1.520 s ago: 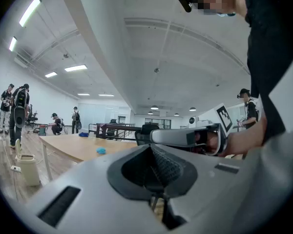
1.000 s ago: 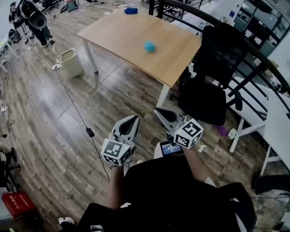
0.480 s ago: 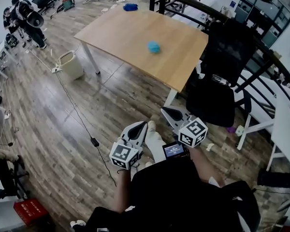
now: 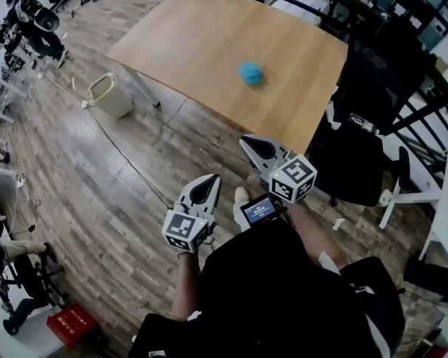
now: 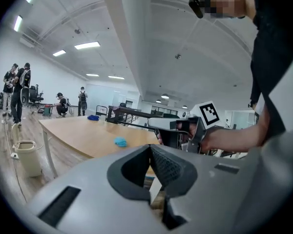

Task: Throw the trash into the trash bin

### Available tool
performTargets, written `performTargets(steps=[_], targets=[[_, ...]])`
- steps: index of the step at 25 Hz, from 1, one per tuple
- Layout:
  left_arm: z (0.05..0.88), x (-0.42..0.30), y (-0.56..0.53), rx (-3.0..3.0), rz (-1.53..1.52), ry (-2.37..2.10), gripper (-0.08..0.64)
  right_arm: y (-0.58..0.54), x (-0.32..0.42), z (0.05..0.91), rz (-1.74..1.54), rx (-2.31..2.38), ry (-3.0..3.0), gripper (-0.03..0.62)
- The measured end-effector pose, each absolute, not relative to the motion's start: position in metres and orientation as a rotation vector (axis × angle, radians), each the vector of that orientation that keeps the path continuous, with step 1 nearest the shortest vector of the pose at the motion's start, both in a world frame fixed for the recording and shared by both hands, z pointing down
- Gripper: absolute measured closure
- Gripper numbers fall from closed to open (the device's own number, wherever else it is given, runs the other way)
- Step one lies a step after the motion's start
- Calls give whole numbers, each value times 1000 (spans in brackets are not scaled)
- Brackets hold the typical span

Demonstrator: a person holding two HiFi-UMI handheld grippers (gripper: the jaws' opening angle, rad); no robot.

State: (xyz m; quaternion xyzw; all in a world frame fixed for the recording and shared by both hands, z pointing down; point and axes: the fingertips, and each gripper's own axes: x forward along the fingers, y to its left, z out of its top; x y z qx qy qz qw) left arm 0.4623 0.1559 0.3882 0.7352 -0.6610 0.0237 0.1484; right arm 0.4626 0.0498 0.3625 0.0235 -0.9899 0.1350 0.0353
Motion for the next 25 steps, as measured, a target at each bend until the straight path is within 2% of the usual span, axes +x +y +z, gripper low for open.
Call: performTargets(steps=[9,17,25], targets=[[369,381,68,2091,200,-1919,552,-38,363,344,492,31,-3069,594],[380,346,23,2161,210,-1832,552,-73,343,366,573,163,-3039,594],[370,289,-28,2416,191,-1623,552,-116,298,358,491,484,-3022,594]])
